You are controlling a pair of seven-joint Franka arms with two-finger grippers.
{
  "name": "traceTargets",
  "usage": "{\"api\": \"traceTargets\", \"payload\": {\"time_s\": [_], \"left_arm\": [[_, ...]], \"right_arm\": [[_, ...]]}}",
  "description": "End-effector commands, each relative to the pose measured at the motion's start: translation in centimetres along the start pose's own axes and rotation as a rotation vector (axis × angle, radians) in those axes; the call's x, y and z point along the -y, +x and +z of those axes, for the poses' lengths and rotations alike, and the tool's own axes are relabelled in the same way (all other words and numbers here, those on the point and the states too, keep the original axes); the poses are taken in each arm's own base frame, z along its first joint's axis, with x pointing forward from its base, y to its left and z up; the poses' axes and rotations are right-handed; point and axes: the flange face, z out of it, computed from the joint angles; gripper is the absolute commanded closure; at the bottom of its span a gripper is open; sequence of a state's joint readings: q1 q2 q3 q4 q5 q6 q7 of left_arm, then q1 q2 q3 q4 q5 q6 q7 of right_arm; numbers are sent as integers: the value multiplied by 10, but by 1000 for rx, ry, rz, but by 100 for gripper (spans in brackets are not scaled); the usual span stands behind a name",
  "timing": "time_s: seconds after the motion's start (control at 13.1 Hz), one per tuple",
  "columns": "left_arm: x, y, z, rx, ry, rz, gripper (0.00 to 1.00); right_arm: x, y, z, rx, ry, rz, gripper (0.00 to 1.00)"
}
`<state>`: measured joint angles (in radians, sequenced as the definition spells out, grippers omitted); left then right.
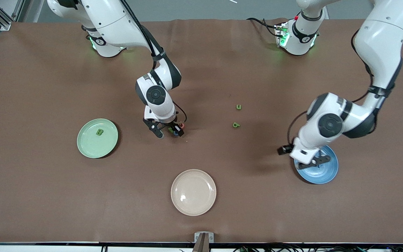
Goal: Sort upper and lower case letters into plates
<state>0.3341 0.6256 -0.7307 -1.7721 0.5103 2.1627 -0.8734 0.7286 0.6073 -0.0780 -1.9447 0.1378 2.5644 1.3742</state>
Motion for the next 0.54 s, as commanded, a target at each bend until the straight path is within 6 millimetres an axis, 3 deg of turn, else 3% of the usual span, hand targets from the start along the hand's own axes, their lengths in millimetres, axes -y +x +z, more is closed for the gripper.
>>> {"api": "traceTargets", "payload": {"time_s": [0.0, 0.46], "left_arm": [[-38, -39, 5, 19, 3, 3, 8], [-112, -116, 49, 19, -68, 55, 10]], "right_arm": [[2, 9, 2, -14, -2, 9, 62], [7, 22, -6, -16, 11, -7, 62]]}}
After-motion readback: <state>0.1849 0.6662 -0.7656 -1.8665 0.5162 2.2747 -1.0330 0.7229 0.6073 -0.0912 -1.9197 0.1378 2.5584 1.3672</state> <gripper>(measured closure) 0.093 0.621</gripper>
